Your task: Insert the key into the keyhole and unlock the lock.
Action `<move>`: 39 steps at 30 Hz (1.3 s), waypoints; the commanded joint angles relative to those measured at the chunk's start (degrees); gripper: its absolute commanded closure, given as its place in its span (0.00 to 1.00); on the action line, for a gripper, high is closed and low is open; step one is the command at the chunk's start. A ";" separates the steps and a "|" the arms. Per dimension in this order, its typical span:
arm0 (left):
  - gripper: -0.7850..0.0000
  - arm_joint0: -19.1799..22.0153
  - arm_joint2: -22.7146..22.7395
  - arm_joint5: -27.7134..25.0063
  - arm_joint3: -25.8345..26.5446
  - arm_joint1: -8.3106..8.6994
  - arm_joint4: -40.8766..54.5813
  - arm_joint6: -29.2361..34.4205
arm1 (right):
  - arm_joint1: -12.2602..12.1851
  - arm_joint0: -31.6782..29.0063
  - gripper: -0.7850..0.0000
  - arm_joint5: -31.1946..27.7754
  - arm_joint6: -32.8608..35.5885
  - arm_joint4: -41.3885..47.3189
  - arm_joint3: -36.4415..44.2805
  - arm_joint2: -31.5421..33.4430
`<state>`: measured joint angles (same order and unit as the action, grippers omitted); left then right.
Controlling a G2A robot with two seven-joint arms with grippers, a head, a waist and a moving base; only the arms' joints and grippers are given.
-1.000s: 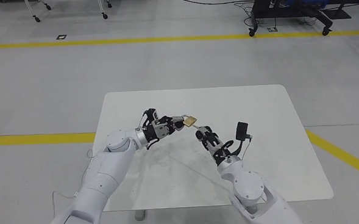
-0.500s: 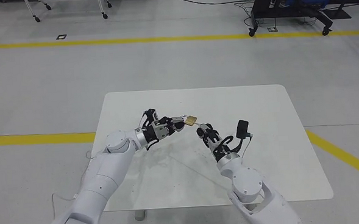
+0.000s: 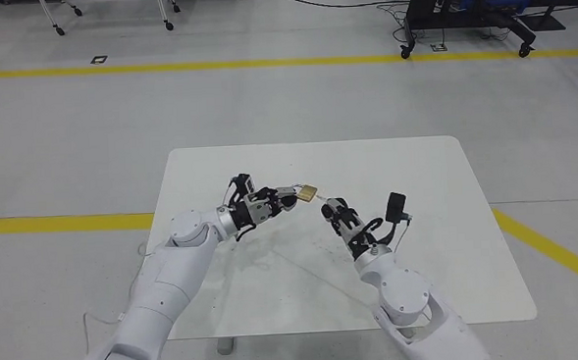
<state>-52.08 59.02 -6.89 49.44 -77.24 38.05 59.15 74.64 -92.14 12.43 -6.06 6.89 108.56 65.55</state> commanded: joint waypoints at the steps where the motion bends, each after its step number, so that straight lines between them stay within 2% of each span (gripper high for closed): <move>1: 1.00 -0.31 0.44 -1.48 0.44 0.05 0.51 0.64 | -0.08 -0.57 1.00 -1.05 0.66 0.57 0.08 0.99; 9: 1.00 -2.18 2.24 -8.28 2.97 0.44 2.55 6.65 | -0.57 -2.40 1.00 -5.94 5.50 3.51 0.38 5.49; 13: 1.00 -2.76 2.78 -9.88 3.56 0.62 3.47 10.17 | -0.65 -2.86 1.00 -6.61 5.97 5.23 0.41 7.50; 22: 1.00 -2.65 2.50 -10.73 3.70 0.68 3.03 13.45 | -0.38 -0.72 1.00 -4.97 6.60 4.66 0.15 6.59; 39: 1.00 -1.79 1.52 -9.07 3.00 0.55 2.14 14.87 | -0.04 0.44 1.00 -5.35 7.48 1.56 0.46 4.75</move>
<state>-53.93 60.63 -16.18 52.49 -76.66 40.00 73.57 74.58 -91.83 7.01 1.39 8.43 109.10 70.27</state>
